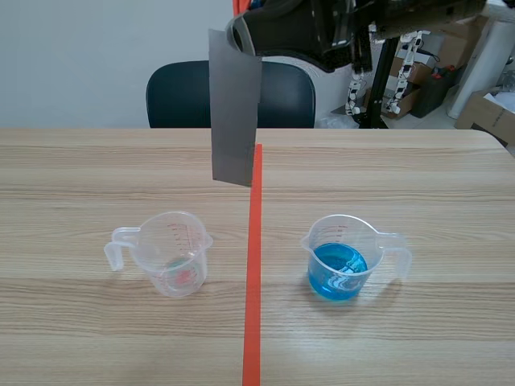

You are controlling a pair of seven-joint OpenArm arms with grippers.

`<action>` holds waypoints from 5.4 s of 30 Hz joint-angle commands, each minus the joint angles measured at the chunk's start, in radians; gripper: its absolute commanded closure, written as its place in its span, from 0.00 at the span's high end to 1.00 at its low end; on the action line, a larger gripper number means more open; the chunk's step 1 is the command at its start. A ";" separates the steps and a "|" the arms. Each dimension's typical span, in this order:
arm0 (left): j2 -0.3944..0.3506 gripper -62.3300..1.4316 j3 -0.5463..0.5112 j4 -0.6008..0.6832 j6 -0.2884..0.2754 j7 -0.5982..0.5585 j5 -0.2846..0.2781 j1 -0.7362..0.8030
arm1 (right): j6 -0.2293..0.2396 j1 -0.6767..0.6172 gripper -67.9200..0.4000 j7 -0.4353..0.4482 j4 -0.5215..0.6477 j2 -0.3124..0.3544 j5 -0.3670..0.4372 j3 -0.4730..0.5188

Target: Do the redox reaction experiment. move the plate over the blue solution

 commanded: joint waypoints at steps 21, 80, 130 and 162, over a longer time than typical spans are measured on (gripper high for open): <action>-0.242 1.00 -0.174 0.227 -0.351 0.218 0.013 -0.003 | 0.104 -0.112 0.01 0.275 0.009 0.367 0.034 0.005; -0.129 1.00 -0.208 0.496 -0.685 0.743 0.155 -0.428 | 0.104 -0.210 0.02 0.653 0.079 0.656 -0.174 0.004; 0.099 0.09 -0.056 0.496 -0.685 0.925 0.245 -0.628 | 0.104 -0.211 0.02 0.674 0.045 0.644 -0.166 0.003; 0.194 0.09 0.106 0.457 -0.656 1.104 0.284 -0.764 | 0.104 -0.210 0.02 0.674 0.045 0.644 -0.166 0.003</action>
